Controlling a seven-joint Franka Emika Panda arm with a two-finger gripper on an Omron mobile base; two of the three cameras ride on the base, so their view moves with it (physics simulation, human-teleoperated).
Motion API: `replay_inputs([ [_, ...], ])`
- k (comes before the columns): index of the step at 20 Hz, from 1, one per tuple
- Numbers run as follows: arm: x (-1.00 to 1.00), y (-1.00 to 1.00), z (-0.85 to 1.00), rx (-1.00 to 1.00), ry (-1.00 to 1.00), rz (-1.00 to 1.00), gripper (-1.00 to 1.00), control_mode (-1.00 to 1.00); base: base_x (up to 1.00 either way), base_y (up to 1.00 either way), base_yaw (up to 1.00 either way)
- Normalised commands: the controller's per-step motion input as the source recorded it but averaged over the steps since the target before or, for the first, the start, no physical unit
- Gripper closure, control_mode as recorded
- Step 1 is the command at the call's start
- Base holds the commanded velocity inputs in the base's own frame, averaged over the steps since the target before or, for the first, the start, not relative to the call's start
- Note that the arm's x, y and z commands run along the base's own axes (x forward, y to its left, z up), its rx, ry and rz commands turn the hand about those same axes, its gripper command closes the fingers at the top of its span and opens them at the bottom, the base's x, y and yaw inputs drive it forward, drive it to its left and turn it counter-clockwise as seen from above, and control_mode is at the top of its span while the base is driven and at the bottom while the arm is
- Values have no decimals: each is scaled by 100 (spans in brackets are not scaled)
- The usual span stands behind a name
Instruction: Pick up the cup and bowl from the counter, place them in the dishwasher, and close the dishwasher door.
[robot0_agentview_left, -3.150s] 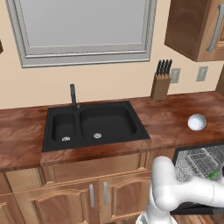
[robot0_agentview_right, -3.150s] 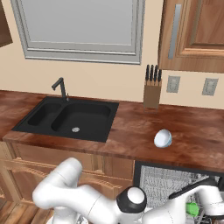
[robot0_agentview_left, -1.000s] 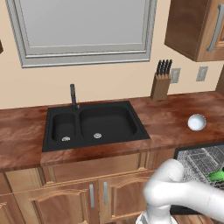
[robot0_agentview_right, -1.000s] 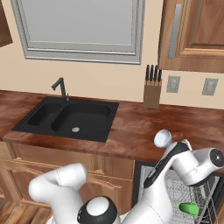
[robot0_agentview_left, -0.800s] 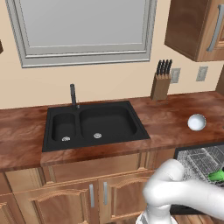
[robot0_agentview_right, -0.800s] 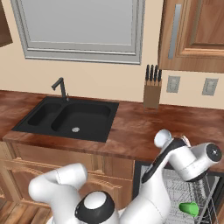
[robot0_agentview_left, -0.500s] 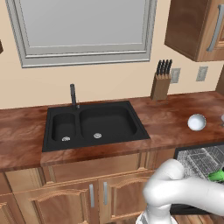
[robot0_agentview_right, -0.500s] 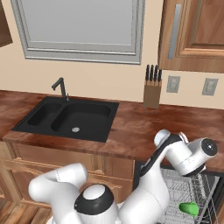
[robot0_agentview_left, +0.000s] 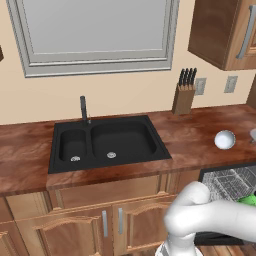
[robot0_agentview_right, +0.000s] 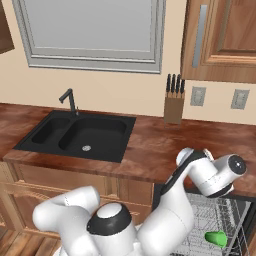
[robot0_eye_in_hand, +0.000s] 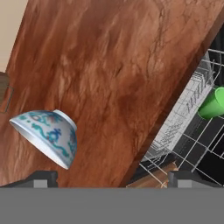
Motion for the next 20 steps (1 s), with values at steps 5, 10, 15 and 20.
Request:
replay_inputs([
  [5,9,16,0,0,0,5,-100,-100,0,0,0],
  [10,11,23,3,0,0,5,-100,-100,0,0,0],
  [15,7,15,11,0,0,6,-100,-100,0,0,0],
  [20,0,1,14,0,-3,9,-100,-100,0,0,0],
])
